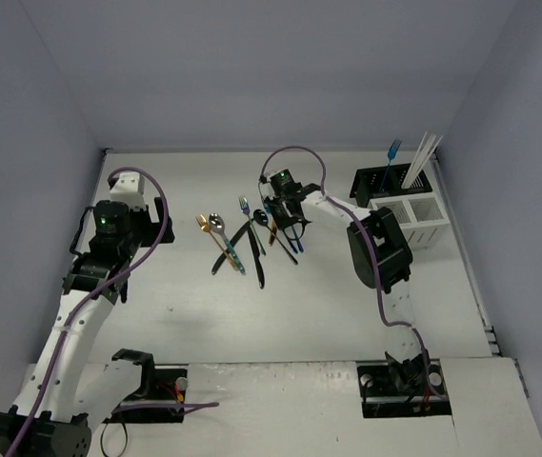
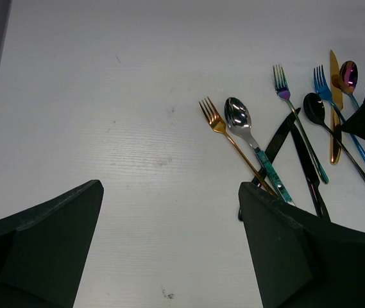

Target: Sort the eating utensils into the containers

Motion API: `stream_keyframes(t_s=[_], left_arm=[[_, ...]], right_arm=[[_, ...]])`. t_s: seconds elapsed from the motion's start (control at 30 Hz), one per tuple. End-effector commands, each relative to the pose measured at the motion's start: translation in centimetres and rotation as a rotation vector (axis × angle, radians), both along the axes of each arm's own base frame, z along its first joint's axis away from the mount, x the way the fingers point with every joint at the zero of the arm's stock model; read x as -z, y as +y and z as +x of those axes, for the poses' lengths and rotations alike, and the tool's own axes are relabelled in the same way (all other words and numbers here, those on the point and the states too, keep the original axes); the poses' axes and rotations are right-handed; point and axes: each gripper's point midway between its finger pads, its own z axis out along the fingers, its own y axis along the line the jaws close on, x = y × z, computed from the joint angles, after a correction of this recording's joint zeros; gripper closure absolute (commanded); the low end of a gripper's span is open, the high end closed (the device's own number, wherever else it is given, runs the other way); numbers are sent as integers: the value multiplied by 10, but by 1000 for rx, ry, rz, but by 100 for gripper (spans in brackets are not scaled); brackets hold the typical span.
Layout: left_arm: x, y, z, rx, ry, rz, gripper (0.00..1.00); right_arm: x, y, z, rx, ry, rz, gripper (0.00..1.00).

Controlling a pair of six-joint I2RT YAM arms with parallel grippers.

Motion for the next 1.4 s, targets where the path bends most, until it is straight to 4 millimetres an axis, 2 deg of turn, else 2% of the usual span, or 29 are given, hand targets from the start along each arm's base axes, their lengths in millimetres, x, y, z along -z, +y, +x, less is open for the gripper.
stream_keyframes(t_s=[0.0,0.13,0.17,0.33,0.43,0.5,0.63,0.73,0.77,0.97,1.0,1.27,1.37], left_arm=[[-22,-1,8,-2,-68,-20,15],[-21,-1,8,0,-66,-19,15],[-22,-1,8,-2,-69,-18,15],[-21,0,7,-6,-68,-20,15],[-22,0,7,-7,-69,-19,15],[-23,1,7,-13,-72,-18,15],[-21,2,7,-22,-66,-17,15],[-20,4,7,-32,-60,-16,15],[-20,4,7,-35,-58,-16,15],[-19,4,7,-36,-52,-18,15],[-19,4,7,-35,-53,-19,15],[-14,2,10,-31,-35,-23,15],[-12,0,12,-22,-28,-29,15]], right_arm=[[-32,9,12,-32,-64,16,100],[-93,11,26,-40,-196,42,100],[-120,11,31,-36,-250,61,100],[-222,-9,48,11,-459,105,100],[-270,-40,57,92,-558,124,100],[-302,-77,70,204,-654,125,100],[-342,-133,82,361,-816,183,100],[-355,-184,87,487,-927,139,100],[-358,-193,88,512,-963,150,100],[-349,-260,103,696,-1077,179,100],[-340,-269,107,713,-1075,171,100],[-279,-299,129,796,-1032,184,100],[-251,-303,134,810,-983,177,100]])
